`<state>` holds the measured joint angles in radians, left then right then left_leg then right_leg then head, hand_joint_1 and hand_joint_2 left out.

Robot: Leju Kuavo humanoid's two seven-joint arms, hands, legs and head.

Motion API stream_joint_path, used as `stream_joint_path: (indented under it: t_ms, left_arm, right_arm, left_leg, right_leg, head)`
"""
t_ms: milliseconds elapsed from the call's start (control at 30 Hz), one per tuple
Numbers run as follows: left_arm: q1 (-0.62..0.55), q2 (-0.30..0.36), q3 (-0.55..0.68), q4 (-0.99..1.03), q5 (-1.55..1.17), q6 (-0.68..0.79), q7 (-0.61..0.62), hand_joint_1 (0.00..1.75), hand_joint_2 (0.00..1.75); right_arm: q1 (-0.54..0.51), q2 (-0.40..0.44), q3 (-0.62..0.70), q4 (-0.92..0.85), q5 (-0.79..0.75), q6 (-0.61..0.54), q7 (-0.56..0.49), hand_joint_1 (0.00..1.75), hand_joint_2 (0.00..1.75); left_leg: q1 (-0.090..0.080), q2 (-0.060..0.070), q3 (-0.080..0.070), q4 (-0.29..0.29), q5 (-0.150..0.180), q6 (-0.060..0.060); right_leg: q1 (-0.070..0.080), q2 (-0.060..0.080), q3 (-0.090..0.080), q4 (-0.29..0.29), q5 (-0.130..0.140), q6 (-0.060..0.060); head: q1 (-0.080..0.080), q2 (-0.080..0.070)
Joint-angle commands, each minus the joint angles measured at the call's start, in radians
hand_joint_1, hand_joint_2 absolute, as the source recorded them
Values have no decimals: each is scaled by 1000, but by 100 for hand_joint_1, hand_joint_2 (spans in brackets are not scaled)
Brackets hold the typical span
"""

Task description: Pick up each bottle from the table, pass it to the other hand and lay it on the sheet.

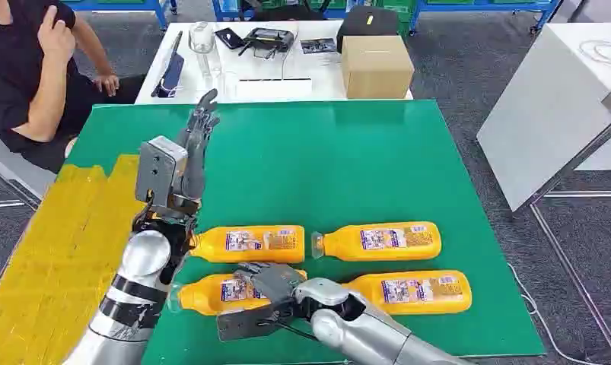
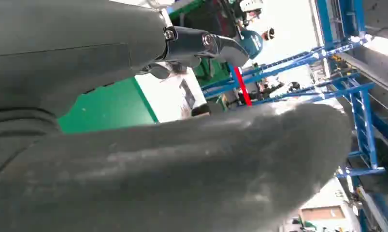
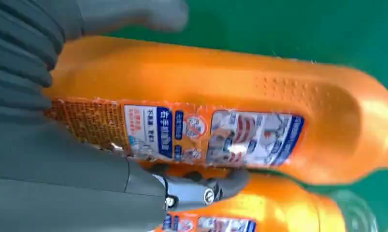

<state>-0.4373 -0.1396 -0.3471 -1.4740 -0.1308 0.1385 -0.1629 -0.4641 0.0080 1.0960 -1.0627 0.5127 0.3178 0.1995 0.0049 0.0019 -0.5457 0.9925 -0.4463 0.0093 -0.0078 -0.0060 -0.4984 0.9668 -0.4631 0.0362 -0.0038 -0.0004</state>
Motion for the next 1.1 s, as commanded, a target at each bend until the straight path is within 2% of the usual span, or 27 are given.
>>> stream_joint_path:
  t_ms: [33, 200, 233, 333, 467, 500, 600, 667, 700, 767, 800, 833, 867, 1000, 1100]
  left_arm:
    - [-79, 2, -46, 118, 19, 2, -1, 0, 0]
    - [-98, -4, -59, 141, 50, 12, -9, 0, 0]
    - [-99, -7, -57, 142, 56, 19, -12, 0, 0]
    - [-127, -34, -47, 162, 71, 39, -13, 0, 0]
    - [-126, -33, -41, 170, 76, 55, -6, 0, 0]
    - [-125, -32, -41, 171, 76, 56, -7, 0, 0]
    - [-126, -48, -23, 157, 93, 98, -6, 0, 0]
    - [-126, -51, -13, 159, 112, 114, -4, 0, 0]
    - [-136, -58, -8, 157, 132, 117, -7, 0, 0]
    - [-145, -53, -15, 160, 147, 111, 5, 0, 0]
    - [-148, -56, -17, 162, 155, 110, 11, 0, 0]
    - [-146, -55, -18, 167, 160, 111, 19, 0, 0]
    - [-150, -52, -22, 173, 167, 110, 10, 0, 0]
    - [-149, -47, -24, 205, 188, 105, -5, 0, 0]
    - [-162, -54, -29, 196, 199, 105, -10, 0, 0]
  right_arm:
    - [-13, -40, 113, 171, -26, 48, -16, 175, 175]
    - [-29, -50, 159, 191, -45, 85, -45, 175, 175]
    - [-30, -50, 164, 196, -49, 85, -48, 175, 175]
    - [-45, 46, 186, 270, -53, 105, -25, 175, 175]
    - [-44, 42, 184, 288, -65, 101, -20, 175, 175]
    - [-44, 40, 184, 288, -65, 100, -23, 175, 175]
    - [-43, 42, 182, 275, -79, 93, -11, 175, 175]
    - [-43, 40, 182, 269, -90, 93, -5, 175, 175]
    - [-46, 50, 191, 263, -86, 91, -2, 175, 175]
    - [-51, 47, 202, 253, -88, 103, 9, 175, 175]
    - [-55, 45, 216, 250, -83, 113, 7, 143, 175]
    - [-53, 38, 216, 251, -86, 114, 8, 23, 175]
    - [-62, 33, 242, 249, -67, 117, -13, 0, 175]
    - [-76, 7, 272, 278, -55, 124, -64, 0, 175]
    - [-79, 27, 289, 272, -46, 134, -68, 0, 175]
  left_leg:
    - [1, -5, 1, -2, 2, 0]
    - [1, -4, 4, -1, 0, 0]
    - [2, -6, 0, -2, 3, 0]
    - [2, -4, 4, -1, 1, 0]
    - [3, -3, 4, -2, 3, -1]
    - [1, 3, 9, -1, 0, 0]
    - [1, 6, 11, -1, 0, -1]
    - [2, 3, 7, -2, 3, -1]
    - [2, 6, 13, -1, 0, -1]
    - [2, 6, 12, -1, 0, -1]
    - [2, 7, 12, -1, 0, -1]
    - [2, 5, 10, -1, 1, -1]
    - [2, 6, 11, -1, 0, -1]
    - [2, 2, 9, -3, 3, 0]
    - [1, 4, 12, -2, 1, 0]
  right_leg:
    - [1, -4, 3, -3, 1, 0]
    - [0, -3, 5, -2, 0, 0]
    - [2, -5, 3, -5, 2, -1]
    - [1, -3, 5, -3, 1, -1]
    - [2, -2, 5, -4, 3, -1]
    - [1, 3, 8, -2, 1, -1]
    - [1, 5, 9, -1, 1, -1]
    - [2, 3, 5, -4, 4, -2]
    - [1, 6, 8, -1, 1, -1]
    - [2, 5, 7, -2, 1, -1]
    - [1, 6, 7, -1, 1, -1]
    - [2, 5, 6, -2, 2, -1]
    - [2, 5, 9, -2, 1, -1]
    - [2, 2, 9, -4, 3, -1]
    - [1, 4, 9, -2, 1, 0]
  head:
    - [0, 0]
    - [1, 0]
    - [0, 0]
    - [0, 0]
    - [1, 0]
    - [0, 0]
    - [0, 0]
    - [0, 0]
    - [0, 0]
    - [0, 0]
    - [0, 0]
    - [0, 0]
    - [0, 0]
    - [0, 0]
    - [0, 0]
